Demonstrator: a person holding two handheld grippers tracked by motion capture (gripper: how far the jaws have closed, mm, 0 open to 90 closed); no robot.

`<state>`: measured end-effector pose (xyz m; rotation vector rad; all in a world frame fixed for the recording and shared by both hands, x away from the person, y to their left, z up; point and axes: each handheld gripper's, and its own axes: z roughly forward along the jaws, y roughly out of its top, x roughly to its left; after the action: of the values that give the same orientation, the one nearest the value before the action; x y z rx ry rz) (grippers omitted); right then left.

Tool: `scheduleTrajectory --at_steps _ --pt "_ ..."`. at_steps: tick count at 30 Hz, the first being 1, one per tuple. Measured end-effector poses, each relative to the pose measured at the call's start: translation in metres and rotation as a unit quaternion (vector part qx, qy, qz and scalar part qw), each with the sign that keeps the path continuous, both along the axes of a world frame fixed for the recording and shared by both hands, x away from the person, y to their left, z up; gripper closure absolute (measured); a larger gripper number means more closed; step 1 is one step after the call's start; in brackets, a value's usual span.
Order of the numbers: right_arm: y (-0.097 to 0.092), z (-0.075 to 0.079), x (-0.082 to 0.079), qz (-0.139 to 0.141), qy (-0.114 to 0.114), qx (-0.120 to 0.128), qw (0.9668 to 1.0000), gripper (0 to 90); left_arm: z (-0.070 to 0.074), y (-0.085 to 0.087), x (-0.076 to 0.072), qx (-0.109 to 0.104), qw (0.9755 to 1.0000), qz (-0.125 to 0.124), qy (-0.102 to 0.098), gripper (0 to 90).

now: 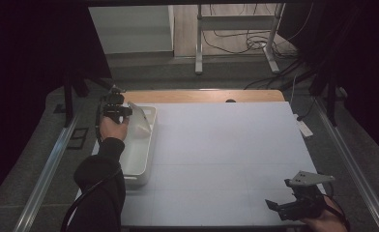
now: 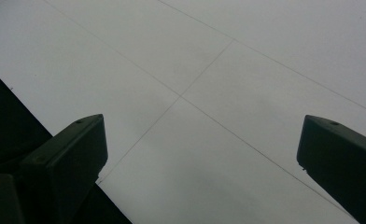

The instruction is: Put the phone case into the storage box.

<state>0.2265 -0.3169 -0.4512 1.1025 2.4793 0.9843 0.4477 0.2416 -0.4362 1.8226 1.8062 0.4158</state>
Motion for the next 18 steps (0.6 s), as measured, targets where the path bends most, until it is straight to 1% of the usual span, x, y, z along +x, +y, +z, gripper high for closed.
scheduleTrajectory --at_steps 4,6,8,11,16,18 --pt "0.000 0.000 0.000 0.000 0.000 0.000 1.0000 2.1 -0.003 -0.001 0.002 -0.005 1.0000 0.000 0.000 88.7" --pt "0.000 0.000 0.000 0.001 0.000 0.000 1.0000 2.1 -0.005 -0.005 0.006 0.001 1.0000 -0.006 0.004 88.5" --pt "0.000 0.000 0.000 0.001 0.000 -0.001 1.0000 2.1 -0.007 -0.007 0.007 0.003 1.0000 -0.005 0.003 88.4" --pt "0.000 0.000 0.000 0.001 -0.001 0.000 1.0000 2.1 -0.007 -0.007 0.009 0.001 1.0000 0.000 0.002 88.2" --pt "0.000 0.000 0.000 0.002 0.000 0.000 1.0000 2.1 -0.007 -0.007 0.013 0.003 1.0000 -0.001 0.003 87.0" --pt "0.000 0.000 0.000 0.002 0.000 0.000 1.0000 2.1 -0.007 -0.007 0.015 -0.001 1.0000 -0.002 0.003 85.2"
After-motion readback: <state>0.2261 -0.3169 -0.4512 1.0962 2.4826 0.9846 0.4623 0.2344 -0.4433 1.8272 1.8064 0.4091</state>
